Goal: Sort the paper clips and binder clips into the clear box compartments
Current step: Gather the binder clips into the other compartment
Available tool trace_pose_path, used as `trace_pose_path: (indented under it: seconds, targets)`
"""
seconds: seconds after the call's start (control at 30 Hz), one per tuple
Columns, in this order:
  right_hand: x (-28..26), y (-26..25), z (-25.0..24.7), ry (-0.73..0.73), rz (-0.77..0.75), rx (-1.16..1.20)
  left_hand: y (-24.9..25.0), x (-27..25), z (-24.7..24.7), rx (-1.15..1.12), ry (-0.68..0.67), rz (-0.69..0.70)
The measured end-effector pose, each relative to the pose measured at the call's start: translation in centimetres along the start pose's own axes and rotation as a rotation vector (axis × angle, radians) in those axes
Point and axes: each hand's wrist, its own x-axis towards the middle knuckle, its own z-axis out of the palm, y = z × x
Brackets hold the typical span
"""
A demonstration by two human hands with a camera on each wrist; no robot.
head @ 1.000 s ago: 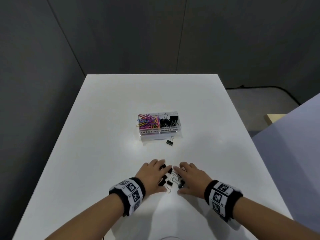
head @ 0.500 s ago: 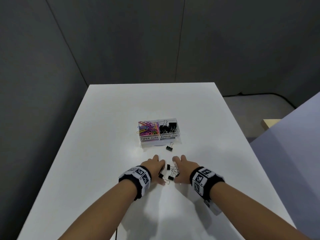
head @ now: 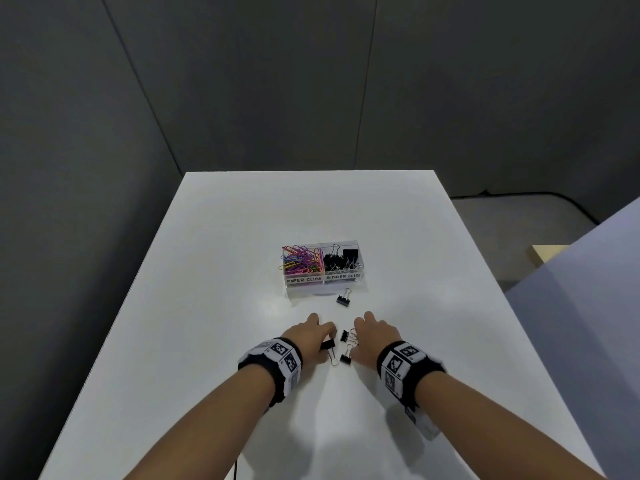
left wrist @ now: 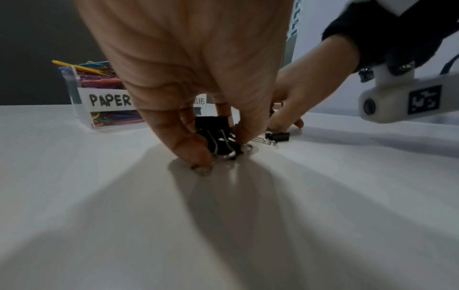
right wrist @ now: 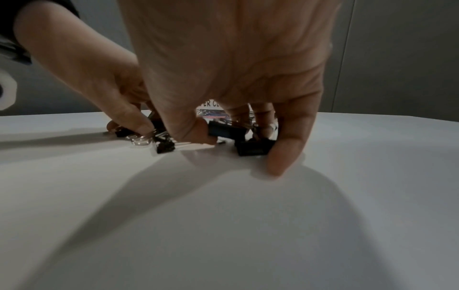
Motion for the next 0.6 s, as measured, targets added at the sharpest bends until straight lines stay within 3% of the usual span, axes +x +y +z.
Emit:
trace_pose_path:
  seconds: [0.33,0.6]
  targets:
    - [0.7,1.6,0.3,0.019,0.0,0.143,-0.3,0.5,-0.4,-0.017,0.015,-0.022]
    - [1.1,2.8,0.6,0.034,-0.098,0.167,-1.9,1.0,-0.6,-0.263,0.113,-0.051]
